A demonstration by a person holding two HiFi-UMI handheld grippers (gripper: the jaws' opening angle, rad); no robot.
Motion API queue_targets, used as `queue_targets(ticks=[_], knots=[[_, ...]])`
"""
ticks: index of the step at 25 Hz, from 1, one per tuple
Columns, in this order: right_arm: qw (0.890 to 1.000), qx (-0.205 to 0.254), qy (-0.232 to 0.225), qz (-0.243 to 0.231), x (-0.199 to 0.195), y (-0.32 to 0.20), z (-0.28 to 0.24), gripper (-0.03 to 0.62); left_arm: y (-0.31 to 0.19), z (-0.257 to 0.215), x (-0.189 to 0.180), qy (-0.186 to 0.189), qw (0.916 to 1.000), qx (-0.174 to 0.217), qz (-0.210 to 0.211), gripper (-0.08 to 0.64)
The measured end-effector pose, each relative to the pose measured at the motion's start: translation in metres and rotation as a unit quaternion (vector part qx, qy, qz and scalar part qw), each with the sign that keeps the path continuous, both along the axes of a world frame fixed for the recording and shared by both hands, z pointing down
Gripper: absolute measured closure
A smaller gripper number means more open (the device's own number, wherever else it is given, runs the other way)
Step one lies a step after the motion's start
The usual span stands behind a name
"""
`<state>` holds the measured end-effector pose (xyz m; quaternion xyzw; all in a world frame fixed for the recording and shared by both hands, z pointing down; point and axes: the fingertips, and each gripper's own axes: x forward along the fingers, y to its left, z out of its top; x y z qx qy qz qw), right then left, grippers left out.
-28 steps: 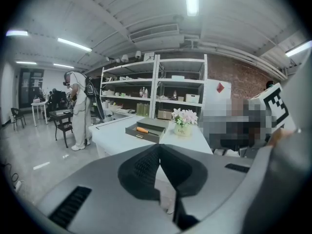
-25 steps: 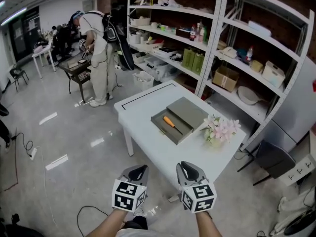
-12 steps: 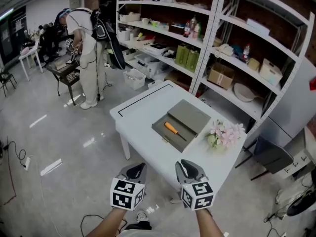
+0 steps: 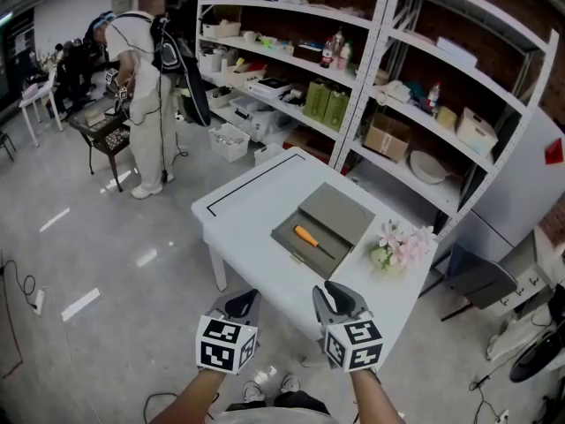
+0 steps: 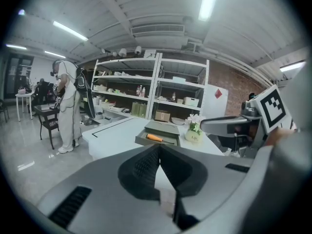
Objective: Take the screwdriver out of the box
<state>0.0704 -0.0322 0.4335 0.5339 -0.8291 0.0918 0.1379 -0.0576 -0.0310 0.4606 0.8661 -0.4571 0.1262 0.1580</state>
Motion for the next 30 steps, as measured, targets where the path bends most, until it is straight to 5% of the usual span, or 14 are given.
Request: queue_targets(ticks=[19, 30], knots=[[1.000, -0.012, 0.014, 0.001, 0.010, -0.094, 0.022, 0.466, -0.096, 0.016, 0.000, -0.019, 0.9997, -0.003, 0.013, 0.555], [0.996, -0.071, 0.042, -0.034, 0.014, -0.172, 0.055, 0.436, -0.176, 0.024, 0.011, -0.029, 0.9992, -0.011, 0.025, 0.555]])
